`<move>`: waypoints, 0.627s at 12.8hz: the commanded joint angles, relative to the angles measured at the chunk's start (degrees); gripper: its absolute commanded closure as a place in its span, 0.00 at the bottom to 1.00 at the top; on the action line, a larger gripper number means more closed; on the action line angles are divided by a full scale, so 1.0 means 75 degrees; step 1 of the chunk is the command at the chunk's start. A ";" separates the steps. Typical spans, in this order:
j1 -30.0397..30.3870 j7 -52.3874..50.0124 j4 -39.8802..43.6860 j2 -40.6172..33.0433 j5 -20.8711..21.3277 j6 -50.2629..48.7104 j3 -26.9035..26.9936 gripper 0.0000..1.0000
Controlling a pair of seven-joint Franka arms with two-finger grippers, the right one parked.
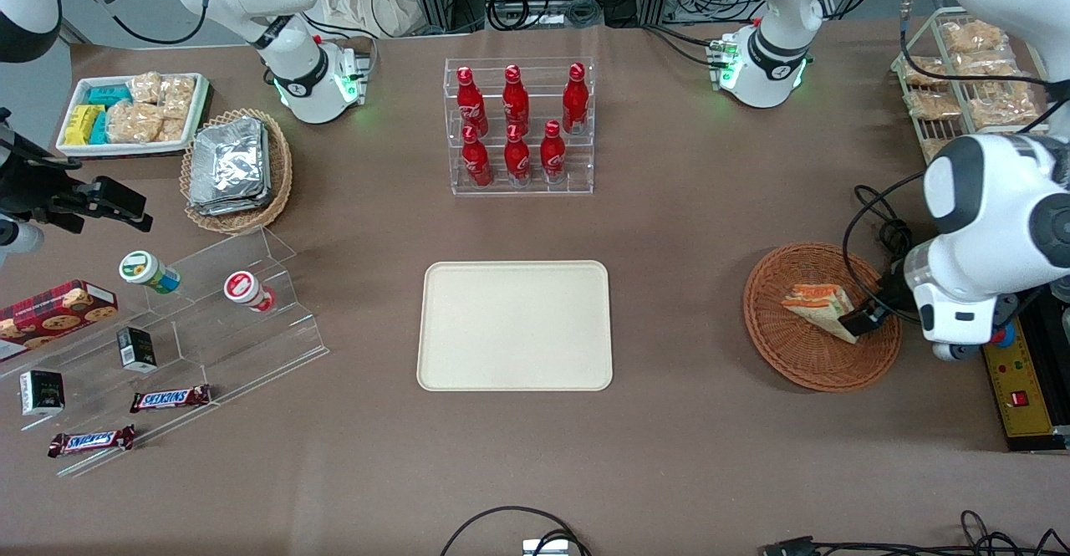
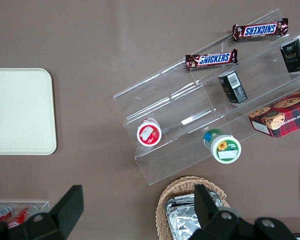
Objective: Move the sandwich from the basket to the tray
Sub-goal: 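Move the left gripper over the wicker basket and lower toward the sandwich, then close the left gripper on the wrapped sandwich in the basket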
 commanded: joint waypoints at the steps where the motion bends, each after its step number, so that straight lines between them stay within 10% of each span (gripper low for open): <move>1: 0.0088 -0.0970 -0.0570 -0.0020 0.0100 0.0736 0.0156 0.00; 8: 0.0194 -0.3259 -0.0840 0.0496 0.0089 0.1044 0.0215 0.00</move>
